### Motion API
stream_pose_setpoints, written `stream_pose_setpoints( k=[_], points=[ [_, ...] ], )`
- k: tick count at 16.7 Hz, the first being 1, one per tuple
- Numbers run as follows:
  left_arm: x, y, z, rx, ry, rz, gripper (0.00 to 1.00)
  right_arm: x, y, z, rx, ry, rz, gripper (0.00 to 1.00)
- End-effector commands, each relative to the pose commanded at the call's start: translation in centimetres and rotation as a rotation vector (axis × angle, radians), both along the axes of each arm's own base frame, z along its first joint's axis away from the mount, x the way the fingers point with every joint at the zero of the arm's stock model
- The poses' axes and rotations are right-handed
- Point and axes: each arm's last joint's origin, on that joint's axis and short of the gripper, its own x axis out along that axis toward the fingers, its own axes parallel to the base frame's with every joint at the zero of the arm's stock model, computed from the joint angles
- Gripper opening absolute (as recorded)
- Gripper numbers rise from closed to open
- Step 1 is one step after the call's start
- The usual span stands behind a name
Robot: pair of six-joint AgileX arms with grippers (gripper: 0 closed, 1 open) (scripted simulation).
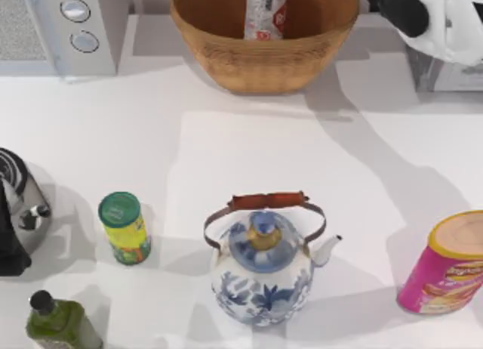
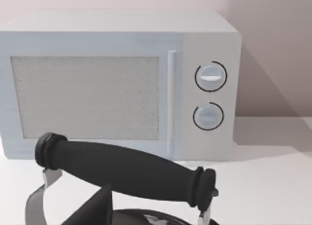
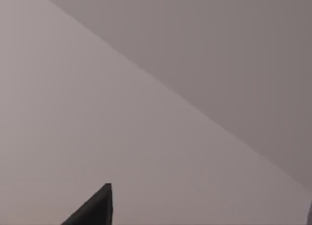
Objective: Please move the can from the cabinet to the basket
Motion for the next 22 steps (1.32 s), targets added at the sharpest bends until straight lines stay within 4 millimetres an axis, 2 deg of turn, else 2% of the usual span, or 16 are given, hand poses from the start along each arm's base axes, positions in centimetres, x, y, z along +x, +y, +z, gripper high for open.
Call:
stream_pose_setpoints(
  k=[2,4,7,12,15,18,20,22],
  points=[
    [0.0,0.0,0.0,0.0,0.0,0.0,1.0,-3.1,-3.3,2.9,0.01,-0.021,-0.001,1.0],
    [0.0,0.0,0.0,0.0,0.0,0.0,1.0,-6.6,-6.3,4.6,0.014,-0.032,-0.002,1.0],
    [0.0,0.0,0.0,0.0,0.0,0.0,1.0,-11.1,-9.8,5.2,0.013,-0.033,-0.004,1.0],
    [0.0,0.0,0.0,0.0,0.0,0.0,1.0,-17.7,-14.4,4.7,0.014,-0.041,-0.004,1.0],
    [0.0,0.0,0.0,0.0,0.0,0.0,1.0,-23.0,-16.7,2.4,0.019,-0.056,-0.004,1.0],
    [0.0,0.0,0.0,0.0,0.0,0.0,1.0,-27.9,-18.5,-2.2,0.022,-0.07,-0.005,1.0],
    [0.0,0.0,0.0,0.0,0.0,0.0,1.0,-30.0,-19.2,-5.7,0.022,-0.07,-0.005,1.0],
    [0.0,0.0,0.0,0.0,0.0,0.0,1.0,-31.2,-19.7,-8.8,0.023,-0.066,-0.004,1.0]
  ],
)
